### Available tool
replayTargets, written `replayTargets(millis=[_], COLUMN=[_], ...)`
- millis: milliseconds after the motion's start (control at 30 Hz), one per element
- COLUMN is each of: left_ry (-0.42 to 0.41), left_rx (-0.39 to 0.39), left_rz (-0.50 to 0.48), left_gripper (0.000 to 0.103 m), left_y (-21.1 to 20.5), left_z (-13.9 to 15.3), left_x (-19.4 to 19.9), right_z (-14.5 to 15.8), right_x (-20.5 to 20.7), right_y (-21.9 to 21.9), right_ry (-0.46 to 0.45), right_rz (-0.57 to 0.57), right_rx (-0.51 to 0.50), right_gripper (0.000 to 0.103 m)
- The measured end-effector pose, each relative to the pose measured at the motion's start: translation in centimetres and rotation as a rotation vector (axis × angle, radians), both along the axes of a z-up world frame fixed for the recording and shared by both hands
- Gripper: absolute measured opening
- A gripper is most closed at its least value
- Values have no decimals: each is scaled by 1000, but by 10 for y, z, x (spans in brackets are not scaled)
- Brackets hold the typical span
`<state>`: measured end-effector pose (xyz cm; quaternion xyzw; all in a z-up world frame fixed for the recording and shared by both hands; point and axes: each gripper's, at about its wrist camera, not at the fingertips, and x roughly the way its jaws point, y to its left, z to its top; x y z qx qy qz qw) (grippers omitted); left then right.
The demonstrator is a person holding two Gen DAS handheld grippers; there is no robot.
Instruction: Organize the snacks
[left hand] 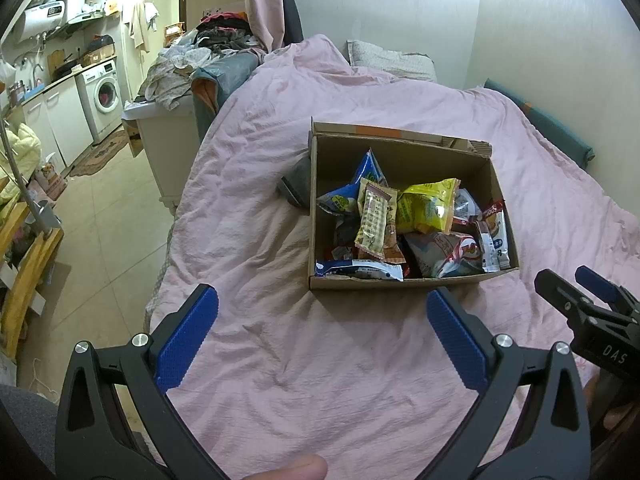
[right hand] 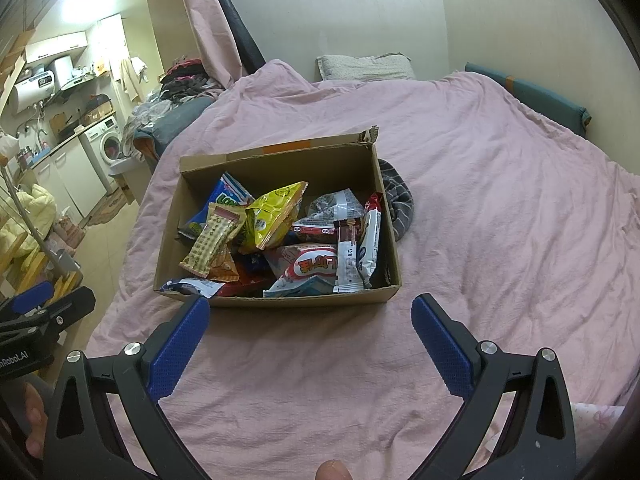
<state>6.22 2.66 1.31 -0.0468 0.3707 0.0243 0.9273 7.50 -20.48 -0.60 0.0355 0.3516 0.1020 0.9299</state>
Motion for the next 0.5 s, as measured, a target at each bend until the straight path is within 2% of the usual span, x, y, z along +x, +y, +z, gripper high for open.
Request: replayTargets(millis=[500], left_ry=[13], left_rx=[-9], left_rz=[-4], left_gripper=[103], left_y=[2], left_z=[-4], left_x=[2], right_z=[0], right_x=[1], right_y=[-2], right_ry=[2], right_rz=[-2], right_rx=[4], right_gripper=[103])
